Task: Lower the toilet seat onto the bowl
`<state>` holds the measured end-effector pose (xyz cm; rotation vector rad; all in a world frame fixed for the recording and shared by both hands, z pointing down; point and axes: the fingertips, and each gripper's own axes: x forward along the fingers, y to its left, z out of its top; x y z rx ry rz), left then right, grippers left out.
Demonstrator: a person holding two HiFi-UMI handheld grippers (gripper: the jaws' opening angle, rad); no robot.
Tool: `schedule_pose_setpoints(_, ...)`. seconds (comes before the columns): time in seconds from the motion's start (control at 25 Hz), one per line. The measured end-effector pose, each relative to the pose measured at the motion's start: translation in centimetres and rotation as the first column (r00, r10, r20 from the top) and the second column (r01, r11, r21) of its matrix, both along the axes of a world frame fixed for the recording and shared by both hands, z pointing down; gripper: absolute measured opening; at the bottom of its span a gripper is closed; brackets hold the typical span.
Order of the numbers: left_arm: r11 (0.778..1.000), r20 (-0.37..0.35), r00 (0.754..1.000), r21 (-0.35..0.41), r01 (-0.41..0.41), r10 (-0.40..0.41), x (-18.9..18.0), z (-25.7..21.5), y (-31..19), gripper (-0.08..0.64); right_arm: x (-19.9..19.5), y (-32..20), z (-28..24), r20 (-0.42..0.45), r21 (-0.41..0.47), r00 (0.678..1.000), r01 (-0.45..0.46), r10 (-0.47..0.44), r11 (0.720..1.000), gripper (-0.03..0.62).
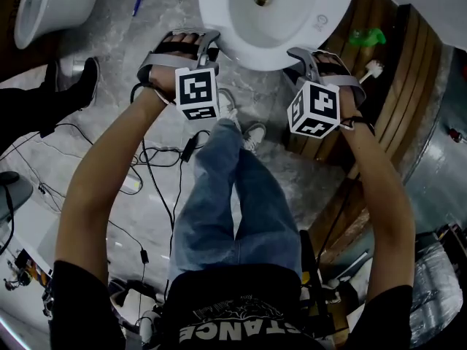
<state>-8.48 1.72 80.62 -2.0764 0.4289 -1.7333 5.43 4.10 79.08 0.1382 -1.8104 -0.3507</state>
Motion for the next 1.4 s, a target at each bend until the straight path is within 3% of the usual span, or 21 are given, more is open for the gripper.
schedule_pose_setpoints(0.76, 0.993, 0.047, 0.998, -0.109, -0.033, 0.038, 0.5, 3.6, -0.4, 0.175, 0.0, -0.4, 3.4, -0.026, -0.119, 0.996, -0.093, 0.09, 0.989, 0.179)
schedule_pose_setpoints(0.96, 0.992, 0.022, 0.999, -0.125, -0.029, 0.032, 0.5, 3.0, -0.1, 0.173, -0.5, -0.1, 2.9, 0.019, -0.157, 0.98, -0.192, 0.197, 0.969, 0.167)
schedule_pose_setpoints(1.08, 0.991, -0.021, 1.0, -0.134, -0.001, -0.002, 1.3, 1.3, 0.1, 0.172, -1.0, 0.1, 1.4, 0.077, -0.202, 0.951, -0.279, 0.299, 0.939, 0.152)
schedule_pose_setpoints(1.2, 0.985, -0.097, 0.993, -0.162, 0.057, -0.074, 2.6, -1.4, 0.4, 0.163, -1.5, 0.3, -0.7, 0.137, -0.254, 0.898, -0.376, 0.418, 0.891, 0.131)
schedule_pose_setpoints(1.4, 0.955, -0.247, 0.936, -0.222, 0.196, -0.25, 4.6, -7.2, 0.6, 0.12, -2.2, 0.0, -6.3, 0.259, -0.338, 0.743, -0.529, 0.617, 0.778, 0.089)
